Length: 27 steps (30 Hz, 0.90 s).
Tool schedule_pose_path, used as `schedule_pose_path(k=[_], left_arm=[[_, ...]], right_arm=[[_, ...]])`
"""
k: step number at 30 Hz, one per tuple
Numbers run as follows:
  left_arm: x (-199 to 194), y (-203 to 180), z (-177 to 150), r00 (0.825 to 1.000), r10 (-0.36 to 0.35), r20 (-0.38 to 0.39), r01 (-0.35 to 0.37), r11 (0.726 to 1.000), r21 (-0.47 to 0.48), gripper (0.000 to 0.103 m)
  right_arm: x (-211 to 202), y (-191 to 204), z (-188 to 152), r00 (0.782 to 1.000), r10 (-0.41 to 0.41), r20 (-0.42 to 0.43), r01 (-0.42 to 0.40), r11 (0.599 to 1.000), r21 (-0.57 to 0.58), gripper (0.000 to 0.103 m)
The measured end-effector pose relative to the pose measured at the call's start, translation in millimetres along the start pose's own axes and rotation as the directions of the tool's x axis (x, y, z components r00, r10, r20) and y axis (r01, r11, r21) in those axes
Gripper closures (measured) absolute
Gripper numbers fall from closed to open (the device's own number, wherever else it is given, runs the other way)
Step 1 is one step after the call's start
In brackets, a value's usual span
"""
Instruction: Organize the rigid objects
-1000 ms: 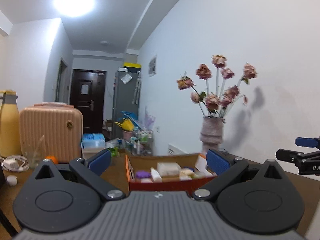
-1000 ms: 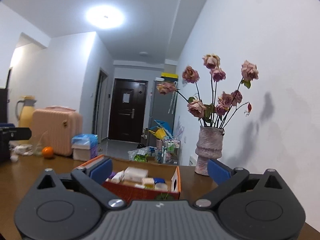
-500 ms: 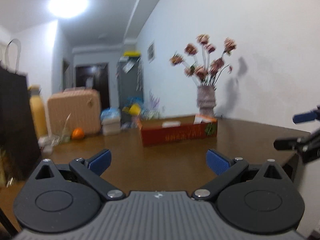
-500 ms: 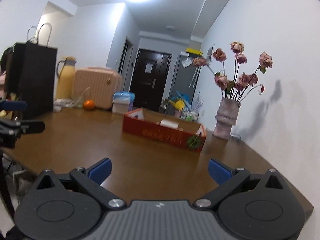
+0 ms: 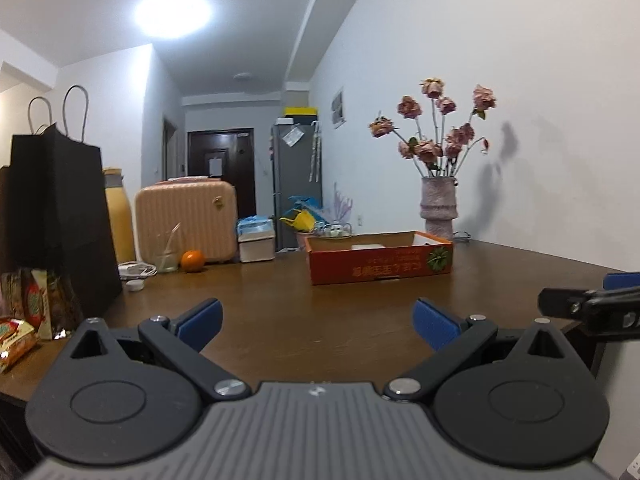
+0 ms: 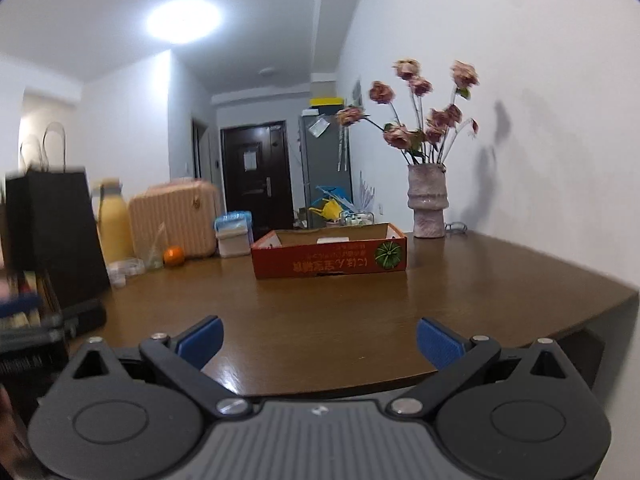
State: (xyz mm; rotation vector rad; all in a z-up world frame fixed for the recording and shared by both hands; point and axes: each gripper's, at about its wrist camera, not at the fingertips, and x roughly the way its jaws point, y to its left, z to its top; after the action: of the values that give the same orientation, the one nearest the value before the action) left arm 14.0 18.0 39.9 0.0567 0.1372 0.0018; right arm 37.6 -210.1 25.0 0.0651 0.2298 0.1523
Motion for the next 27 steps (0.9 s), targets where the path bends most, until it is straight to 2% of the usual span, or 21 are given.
schedule_pose_path(k=[2, 27], left_arm=[[-1.0, -2.8, 0.3, 1.000, -0.007, 0.009, 0.007, 1.000, 0.013, 0.000], [-1.4, -4.1, 1.0, 1.000, -0.025, 0.019, 0.025, 1.000, 0.005, 0.000]], right_arm=[[-1.4, 2.3, -0.3, 1.000, -0.023, 0.013, 0.023, 1.000, -0.010, 0.000], [-4.0, 1.2, 4.1, 0.999, -0.016, 0.035, 0.016, 1.000, -0.012, 0.000]])
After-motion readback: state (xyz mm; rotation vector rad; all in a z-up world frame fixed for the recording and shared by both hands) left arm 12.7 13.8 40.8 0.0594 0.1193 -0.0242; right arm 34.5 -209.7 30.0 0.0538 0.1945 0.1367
